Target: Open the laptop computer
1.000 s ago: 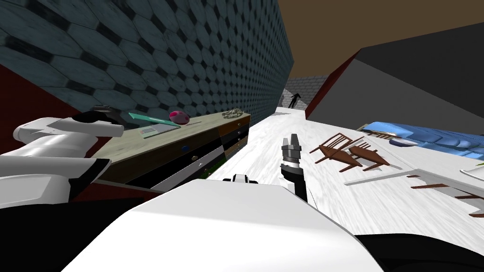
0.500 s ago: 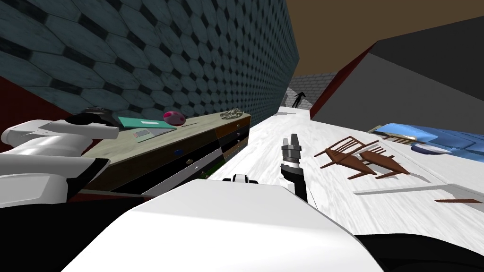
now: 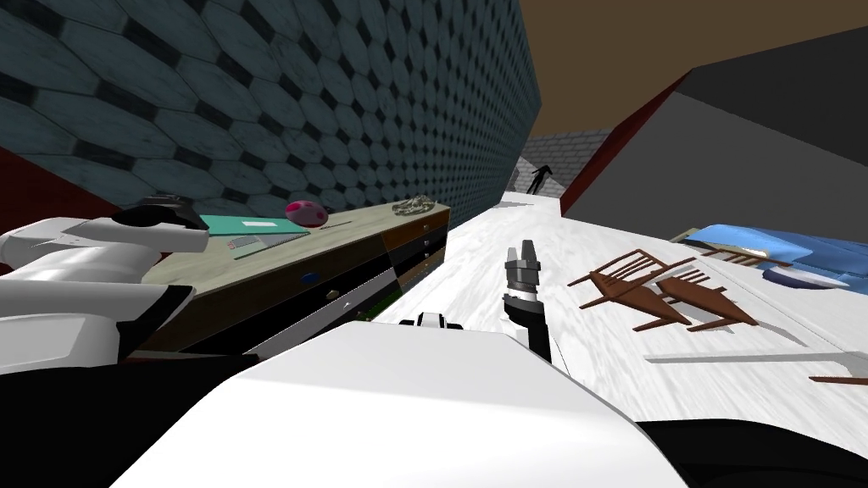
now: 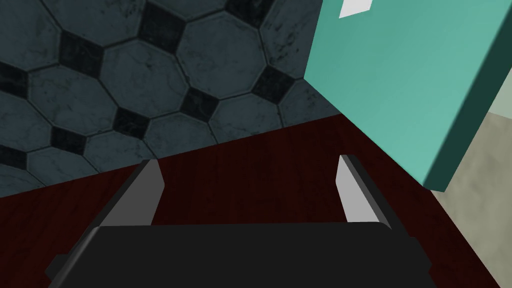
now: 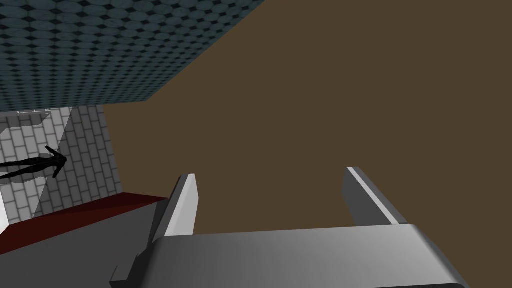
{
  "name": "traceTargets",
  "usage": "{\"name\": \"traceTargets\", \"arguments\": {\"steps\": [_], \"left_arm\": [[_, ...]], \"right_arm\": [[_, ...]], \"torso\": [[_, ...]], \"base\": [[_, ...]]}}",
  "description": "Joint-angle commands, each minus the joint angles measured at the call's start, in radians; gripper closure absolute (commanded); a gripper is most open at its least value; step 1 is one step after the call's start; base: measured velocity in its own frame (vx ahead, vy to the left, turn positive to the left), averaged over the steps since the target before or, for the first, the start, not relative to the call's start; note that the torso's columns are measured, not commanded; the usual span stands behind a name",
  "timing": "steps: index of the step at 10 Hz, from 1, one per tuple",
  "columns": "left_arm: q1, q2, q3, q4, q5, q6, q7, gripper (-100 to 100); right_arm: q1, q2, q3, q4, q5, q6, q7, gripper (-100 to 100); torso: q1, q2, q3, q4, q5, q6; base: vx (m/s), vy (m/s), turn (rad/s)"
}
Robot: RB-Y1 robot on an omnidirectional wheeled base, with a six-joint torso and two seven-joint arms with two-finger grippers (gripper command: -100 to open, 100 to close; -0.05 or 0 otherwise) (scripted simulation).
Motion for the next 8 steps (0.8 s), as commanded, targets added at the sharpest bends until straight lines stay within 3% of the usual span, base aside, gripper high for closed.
{"name": "traceTargets", "arguments": {"steps": [1,2,3,5,8], "left_arm": [[0.020,-0.001,-0.005,0.003,-0.014,0.003,0.005,-100],[0.019,-0.001,-0.033,0.006,0.000,0.003,0.005,-100],[0.026,0.001,0.031,0.015,-0.035,0.000,0.004,-100],[0.030,0.002,0.033,0.026,-0.042,-0.003,0.003,-100],[0.039,-0.001,0.048,0.015,-0.053,0.003,0.008,-100]], "right_arm": [[0.000,0.000,0.000,0.000,0.000,0.000,0.000,0],[0.000,0.000,0.000,0.000,0.000,0.000,0.000,0],[0.000,0.000,0.000,0.000,0.000,0.000,0.000,0],[0.000,0.000,0.000,0.000,0.000,0.000,0.000,0],[0.000,0.000,0.000,0.000,0.000,0.000,0.000,0]], "torso": [[0.001,-0.002,-0.001,0.000,0.001,-0.001],[0.000,-0.001,0.000,0.000,0.001,0.000],[0.001,0.002,0.001,0.001,0.001,-0.001],[-0.002,-0.002,-0.001,0.000,0.000,-0.001],[0.002,0.003,0.002,0.001,0.001,-0.001]], "base": [[0.098,-0.044,0.062],[0.048,-0.023,-0.007],[0.076,-0.034,0.042],[0.110,-0.063,0.068],[0.014,-0.016,-0.007]]}}
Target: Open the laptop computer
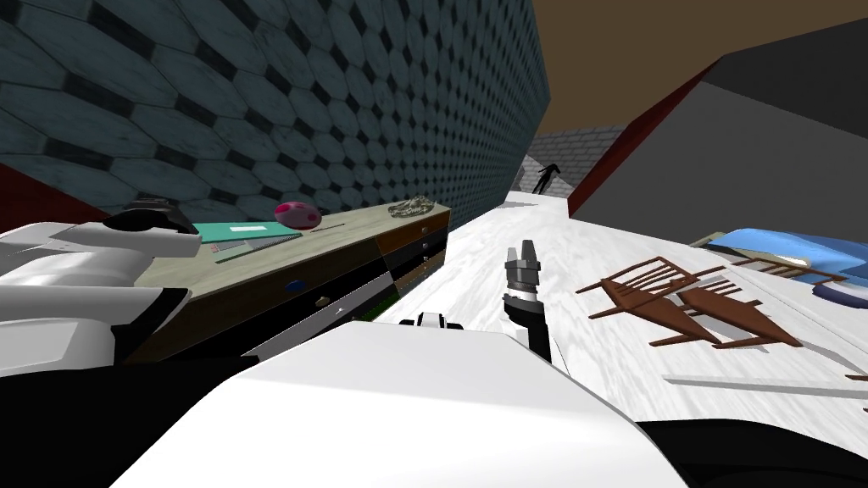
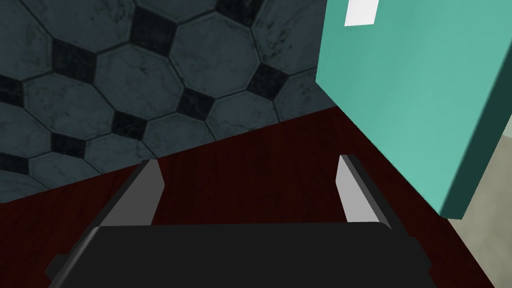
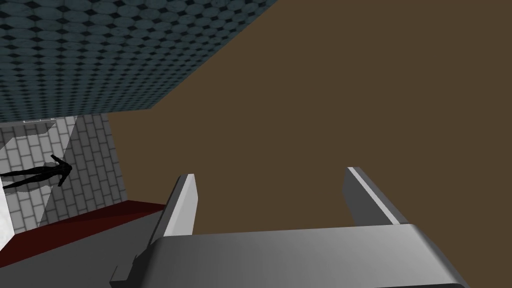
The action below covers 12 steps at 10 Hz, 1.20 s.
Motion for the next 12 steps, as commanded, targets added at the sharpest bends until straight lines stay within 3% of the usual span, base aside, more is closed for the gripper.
{"name": "traceTargets", "arguments": {"steps": [1,2,3,4,5,6,7,10,11,12], "left_arm": [[-0.050,-0.050,0.033,-0.031,-0.050,0.041,-0.030,-100],[-0.025,-0.082,0.033,-0.031,-0.084,0.041,-0.030,-100],[-0.053,-0.100,0.038,-0.031,-0.084,0.041,-0.030,-100],[-0.109,-0.141,0.065,-0.061,-0.139,0.081,-0.061,-100],[-0.055,-0.188,0.094,-0.079,-0.167,0.081,-0.061,-100],[-0.096,-0.199,0.065,-0.061,-0.167,0.081,-0.061,-100],[-0.092,-0.199,0.070,-0.074,-0.167,0.081,-0.061,-100],[-0.159,-0.199,0.065,-0.061,-0.167,0.081,-0.061,-100],[-0.183,-0.256,0.098,-0.091,-0.237,0.122,-0.092,-100],[-0.238,-0.278,0.095,-0.051,-0.236,0.122,-0.092,-100]], "right_arm": [[0.000,0.000,0.000,0.000,0.000,0.000,0.000,0],[0.000,0.000,0.000,0.000,0.000,0.000,0.000,0],[0.000,0.000,0.000,0.000,0.000,0.000,0.000,0],[0.000,0.000,0.000,0.000,0.000,0.000,0.000,0],[0.000,0.000,0.000,0.000,0.000,0.000,0.000,0],[0.000,0.000,0.000,0.000,0.000,0.000,0.000,0],[0.000,0.000,0.000,0.000,0.000,0.000,0.000,0],[0.000,0.000,0.000,0.000,0.000,0.000,0.000,0],[0.000,0.000,0.000,0.000,0.000,0.000,0.000,0],[0.000,0.000,0.000,0.000,0.000,0.000,0.000,0]], "torso": [[0.000,-0.001,-0.001,0.000,0.000,0.000],[0.002,-0.002,-0.001,0.000,0.001,-0.002],[0.002,-0.003,-0.002,-0.001,0.001,0.001],[-0.003,-0.004,-0.003,-0.002,-0.001,0.002],[-0.002,-0.003,-0.002,-0.001,-0.001,-0.001],[-0.002,-0.004,-0.002,-0.001,0.000,0.000],[-0.005,-0.004,-0.003,-0.001,-0.002,0.002],[-0.005,-0.004,-0.003,-0.001,-0.002,0.002],[-0.005,-0.004,-0.003,-0.001,-0.003,0.003],[0.000,-0.005,-0.003,-0.001,-0.001,0.000]], "base": [[0.004,0.053,0.344],[0.001,0.072,0.303],[-0.005,0.041,0.039],[-0.013,0.076,0.287],[0.002,0.070,0.304],[0.004,0.028,0.058],[0.001,0.001,-0.044],[-0.002,-0.007,0.006],[0.001,0.058,0.388],[0.003,0.069,0.260]]}}
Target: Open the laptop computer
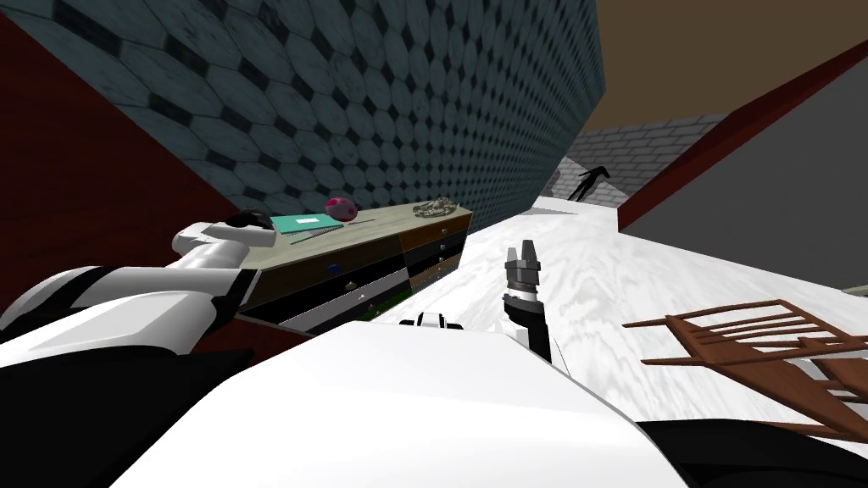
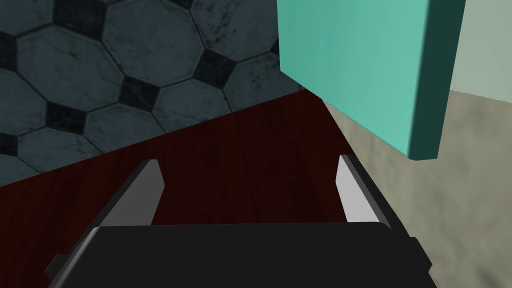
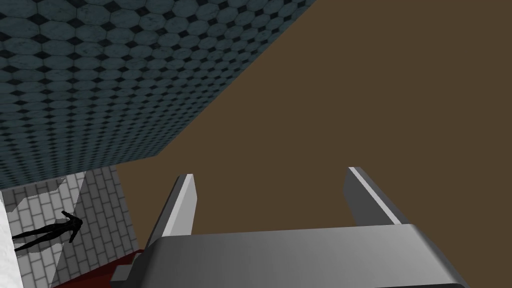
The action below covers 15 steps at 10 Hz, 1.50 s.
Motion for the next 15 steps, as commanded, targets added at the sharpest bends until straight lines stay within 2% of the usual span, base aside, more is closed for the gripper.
{"name": "traceTargets", "arguments": {"steps": [1,2,3,4,6,7,9,10,11,12,13,15], "left_arm": [[-0.030,-0.071,0.023,0.019,-0.039,0.032,0.001,-100],[-0.012,-0.071,0.053,-0.016,-0.064,0.050,0.001,-100],[-0.012,-0.071,0.053,-0.044,-0.064,0.050,0.001,-100],[-0.012,-0.071,0.053,-0.036,-0.064,0.050,0.001,-100],[-0.012,-0.071,0.053,-0.090,-0.064,0.050,0.001,-100],[-0.051,-0.116,0.086,-0.120,-0.103,0.091,-0.030,-100],[-0.064,-0.170,0.086,-0.126,-0.147,0.091,-0.030,-100],[-0.117,-0.202,0.118,-0.151,-0.187,0.131,-0.060,-100],[-0.105,-0.232,0.118,-0.151,-0.206,0.131,-0.060,-100],[-0.153,-0.263,0.118,-0.151,-0.231,0.131,-0.060,-100],[-0.171,-0.270,0.118,-0.151,-0.231,0.131,-0.060,-100],[-0.171,-0.270,0.118,-0.151,-0.231,0.131,-0.060,-100]], "right_arm": [[0.000,0.000,0.000,0.000,0.000,0.000,0.000,0],[0.000,0.000,0.000,0.000,0.000,0.000,0.000,0],[0.000,0.000,0.000,0.000,0.000,0.000,0.000,0],[0.000,0.000,0.000,0.000,0.000,0.000,0.000,0],[0.000,0.000,0.000,0.000,0.000,0.000,0.000,0],[0.000,0.000,0.000,0.000,0.000,0.000,0.000,0],[0.000,0.000,0.000,0.000,0.000,0.000,0.000,0],[0.000,0.000,0.000,0.000,0.000,0.000,0.000,0],[0.000,0.000,0.000,0.000,0.000,0.000,0.000,0],[0.000,0.000,0.000,0.000,0.000,0.000,0.000,0],[0.000,0.000,0.000,0.000,0.000,0.000,0.000,0],[0.000,0.000,0.000,0.000,0.000,0.000,0.000,0]], "torso": [[0.001,0.000,0.000,0.000,0.001,0.002],[-0.001,0.001,0.001,-0.001,0.001,0.001],[-0.004,0.001,0.001,0.000,-0.001,0.001],[-0.005,0.002,0.001,0.000,-0.001,0.001],[-0.002,0.002,0.001,0.000,0.000,0.000],[-0.002,0.001,0.001,0.000,0.000,0.001],[0.001,0.000,0.000,-0.001,0.002,0.001],[-0.002,0.000,0.000,-0.001,0.000,0.002],[-0.001,0.001,0.001,0.000,0.000,-0.002],[-0.002,0.001,0.001,0.000,0.000,0.001],[-0.004,0.001,0.001,0.000,0.000,0.002],[-0.005,0.001,0.001,0.001,-0.001,0.002]], "base": [[0.006,0.039,-0.006],[0.005,0.009,-0.033],[0.000,0.000,0.000],[0.002,-0.006,0.001],[0.000,-0.003,0.002],[0.006,0.055,0.371],[0.011,0.056,0.154],[0.006,0.067,0.353],[0.012,0.061,0.293],[0.010,0.029,-0.005],[0.002,0.009,-0.049],[-0.003,-0.005,0.009]]}}
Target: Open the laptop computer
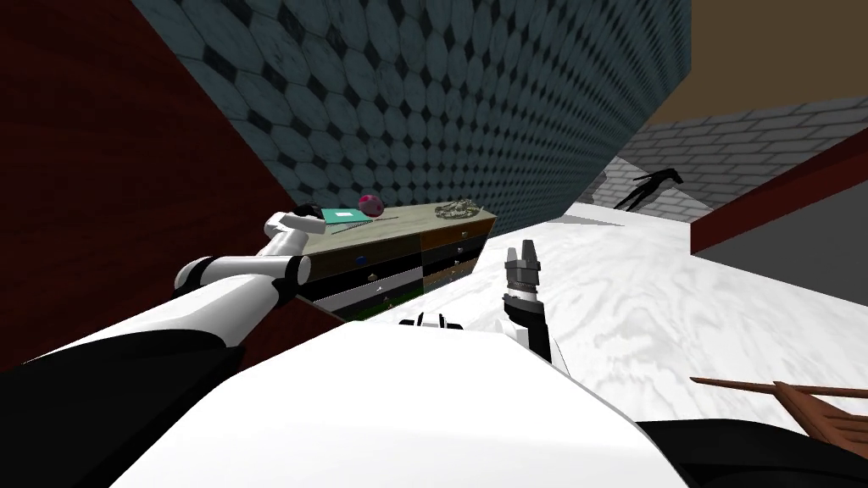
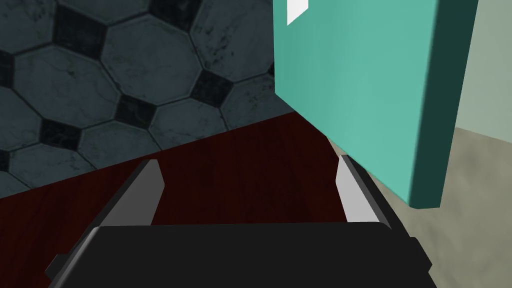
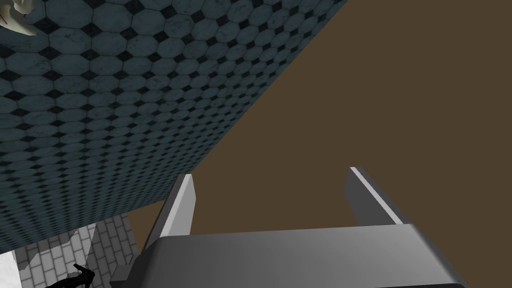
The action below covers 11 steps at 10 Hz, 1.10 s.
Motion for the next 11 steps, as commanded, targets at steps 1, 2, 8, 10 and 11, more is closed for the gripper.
{"name": "traceTargets", "arguments": {"steps": [1,2,8,10,11], "left_arm": [[-0.039,-0.054,0.037,-0.067,-0.052,0.058,-0.026,-100],[-0.065,-0.079,0.037,-0.067,-0.076,0.058,-0.026,-100],[-0.224,-0.260,0.103,-0.121,-0.250,0.139,-0.088,-100],[-0.224,-0.305,0.103,-0.128,-0.250,0.139,-0.088,-100],[-0.224,-0.305,0.103,-0.128,-0.250,0.139,-0.088,-100]], "right_arm": [[0.000,0.000,0.000,0.000,0.000,0.000,0.000,0],[0.000,0.000,0.000,0.000,0.000,0.000,0.000,0],[0.000,0.000,0.000,0.000,0.000,0.000,0.000,0],[0.000,0.000,0.000,0.000,0.000,0.000,0.000,0],[0.000,0.000,0.000,0.000,0.000,0.000,0.000,0]], "torso": [[0.000,0.000,0.000,0.000,0.000,0.000],[0.005,-0.001,-0.001,0.000,0.001,-0.002],[0.003,0.000,0.000,0.000,0.001,-0.003],[0.002,0.000,0.000,-0.001,0.001,-0.001],[0.001,0.000,0.000,-0.001,0.001,-0.001]], "base": [[0.010,0.063,0.393],[0.022,0.066,0.284],[0.018,0.050,0.206],[0.011,0.018,-0.004],[-0.004,-0.007,-0.018]]}}
